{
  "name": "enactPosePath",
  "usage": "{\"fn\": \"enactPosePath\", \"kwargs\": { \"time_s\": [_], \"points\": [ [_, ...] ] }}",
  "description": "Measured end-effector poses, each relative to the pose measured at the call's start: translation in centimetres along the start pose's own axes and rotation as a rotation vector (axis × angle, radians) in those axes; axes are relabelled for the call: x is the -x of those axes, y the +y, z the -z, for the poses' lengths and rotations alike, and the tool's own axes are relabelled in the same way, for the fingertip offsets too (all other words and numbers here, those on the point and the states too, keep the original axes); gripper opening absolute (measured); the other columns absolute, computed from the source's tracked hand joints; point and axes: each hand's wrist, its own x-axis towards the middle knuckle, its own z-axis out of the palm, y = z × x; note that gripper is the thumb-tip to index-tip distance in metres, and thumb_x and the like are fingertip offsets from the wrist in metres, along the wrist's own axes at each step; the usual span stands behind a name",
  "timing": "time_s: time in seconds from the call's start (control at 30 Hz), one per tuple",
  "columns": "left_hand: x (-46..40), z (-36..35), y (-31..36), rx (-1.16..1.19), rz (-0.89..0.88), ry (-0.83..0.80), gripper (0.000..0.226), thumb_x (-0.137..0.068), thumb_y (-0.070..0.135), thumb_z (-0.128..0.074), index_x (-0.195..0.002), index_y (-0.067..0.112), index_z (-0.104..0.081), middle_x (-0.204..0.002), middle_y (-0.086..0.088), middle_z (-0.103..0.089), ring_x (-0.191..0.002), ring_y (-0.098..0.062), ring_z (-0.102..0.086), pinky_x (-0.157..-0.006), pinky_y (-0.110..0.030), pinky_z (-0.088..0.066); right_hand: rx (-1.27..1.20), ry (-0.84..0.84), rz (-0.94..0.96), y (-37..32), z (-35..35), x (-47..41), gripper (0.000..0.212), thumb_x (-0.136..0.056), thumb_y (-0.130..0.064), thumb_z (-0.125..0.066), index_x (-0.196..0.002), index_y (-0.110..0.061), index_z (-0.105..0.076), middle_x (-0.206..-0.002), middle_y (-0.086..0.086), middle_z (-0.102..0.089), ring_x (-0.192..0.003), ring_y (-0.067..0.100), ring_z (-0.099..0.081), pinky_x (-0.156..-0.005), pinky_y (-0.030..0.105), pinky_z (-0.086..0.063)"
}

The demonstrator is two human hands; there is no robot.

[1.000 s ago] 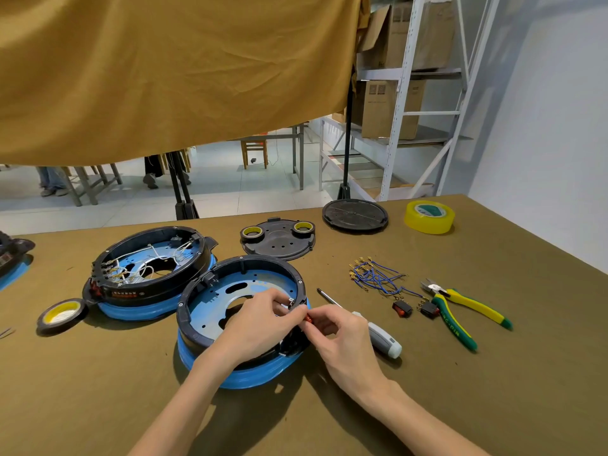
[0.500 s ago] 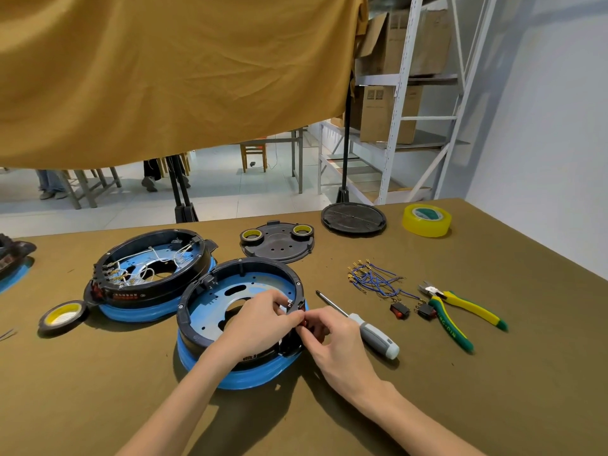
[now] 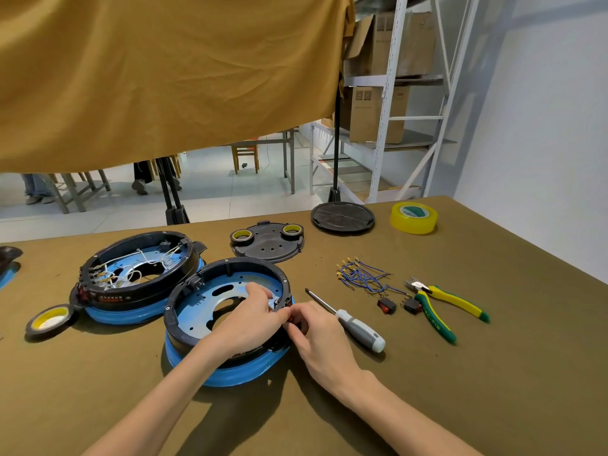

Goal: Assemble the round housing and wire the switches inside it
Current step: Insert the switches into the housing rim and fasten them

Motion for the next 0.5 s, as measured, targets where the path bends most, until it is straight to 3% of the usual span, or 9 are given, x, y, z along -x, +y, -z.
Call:
{"fn": "enactPosePath", "kwargs": {
  "time_s": [0.3,0.4,0.5],
  "points": [
    [0.31,-0.29,0.19,-0.002,-0.007,0.09,0.025,-0.097,0.046,-0.061,-0.109,0.028,-0.048,-0.096,0.006,-0.065,-0.087,-0.006,-0.062,-0.069,-0.024,-0.046,-0.006,-0.031,-0.009,0.19,0.43,-0.31,0.02,-0.098,-0.032,-0.066,-0.118,-0.03,-0.067,-0.106,-0.015,-0.065,-0.099,0.001,-0.06,-0.085,0.016,-0.052],
    [0.2,-0.44,0.3,-0.016,-0.016,0.109,0.018,-0.097,0.043,-0.061,-0.091,0.027,-0.058,-0.083,0.006,-0.065,-0.075,-0.005,-0.062,-0.061,-0.021,-0.041,-0.016,-0.023,-0.015,0.16,0.44,-0.34,0.023,-0.098,-0.032,-0.067,-0.12,-0.03,-0.068,-0.106,-0.016,-0.065,-0.098,-0.001,-0.059,-0.084,0.014,-0.051],
    [0.15,-0.54,0.42,-0.052,-0.033,0.094,0.026,-0.098,0.044,-0.058,-0.081,0.025,-0.065,-0.071,0.005,-0.064,-0.062,-0.004,-0.06,-0.054,-0.018,-0.038,-0.03,-0.022,-0.026,-0.05,0.37,-0.08,0.025,-0.098,-0.03,-0.067,-0.123,-0.029,-0.067,-0.108,-0.015,-0.065,-0.097,-0.001,-0.059,-0.083,0.014,-0.052]
  ]
}}
